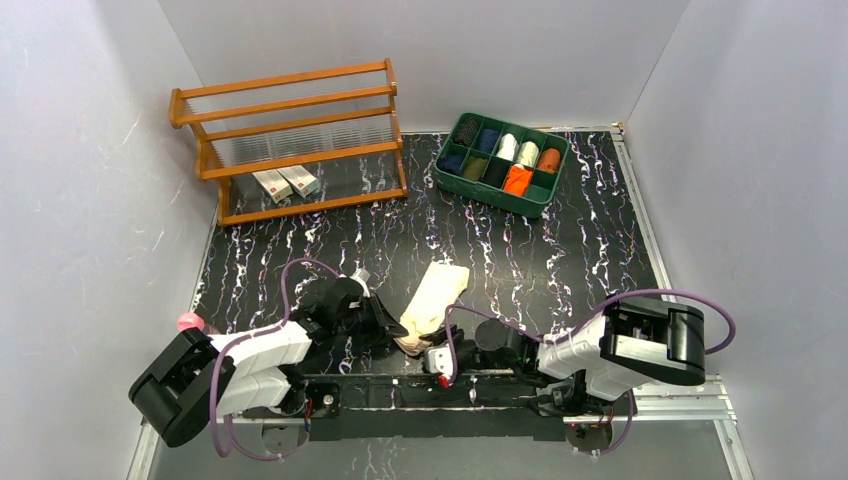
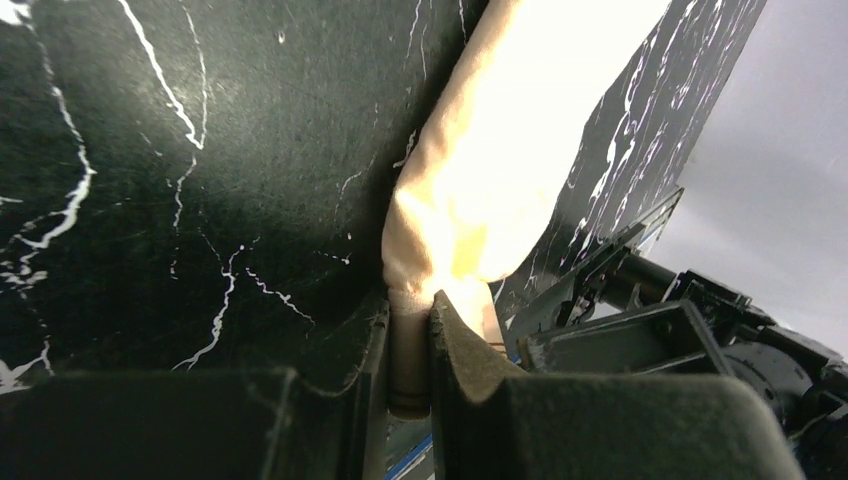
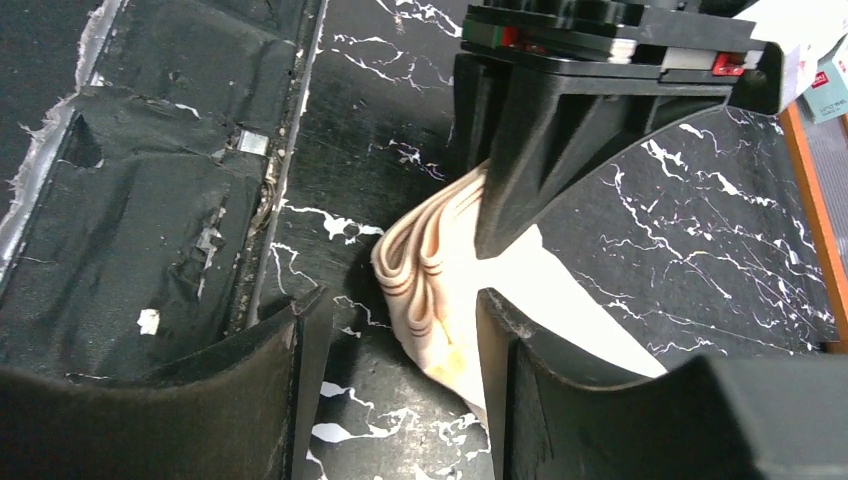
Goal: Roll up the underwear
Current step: Roll the underwear to the center of the board.
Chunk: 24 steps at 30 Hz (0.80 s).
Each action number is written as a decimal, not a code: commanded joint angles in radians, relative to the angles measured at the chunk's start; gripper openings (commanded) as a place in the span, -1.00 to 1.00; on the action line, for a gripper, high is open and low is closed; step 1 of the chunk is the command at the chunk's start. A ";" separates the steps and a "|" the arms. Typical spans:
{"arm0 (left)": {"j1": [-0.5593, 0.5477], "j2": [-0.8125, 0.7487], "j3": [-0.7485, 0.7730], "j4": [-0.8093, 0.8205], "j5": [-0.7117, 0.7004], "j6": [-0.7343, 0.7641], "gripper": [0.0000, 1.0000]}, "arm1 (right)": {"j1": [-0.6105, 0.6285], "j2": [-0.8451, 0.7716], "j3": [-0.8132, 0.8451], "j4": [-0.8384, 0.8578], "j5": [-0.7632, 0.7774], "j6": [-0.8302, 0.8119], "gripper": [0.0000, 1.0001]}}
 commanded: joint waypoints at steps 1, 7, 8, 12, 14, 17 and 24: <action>-0.003 -0.027 -0.015 -0.024 -0.065 -0.025 -1.00 | 0.036 0.029 0.015 0.056 0.040 -0.013 0.23; -0.004 -0.039 -0.018 -0.038 -0.088 -0.030 -1.00 | 0.068 0.116 0.018 0.197 0.151 0.008 0.21; -0.004 -0.050 -0.015 -0.061 -0.102 -0.024 -1.00 | 0.068 0.112 0.011 0.224 0.194 0.040 0.21; -0.004 -0.082 -0.001 -0.131 -0.122 0.014 -1.00 | 0.068 0.032 -0.039 0.294 0.376 0.202 0.31; -0.004 -0.077 0.011 -0.145 -0.106 0.047 -1.00 | 0.067 -0.055 -0.039 0.198 0.477 0.350 0.44; -0.003 -0.041 0.027 -0.151 -0.081 0.080 -1.00 | 0.058 -0.188 0.036 -0.137 0.687 0.737 0.64; -0.004 0.008 0.030 -0.107 -0.054 0.091 -1.00 | -0.119 -0.287 0.246 -0.860 0.598 1.526 0.97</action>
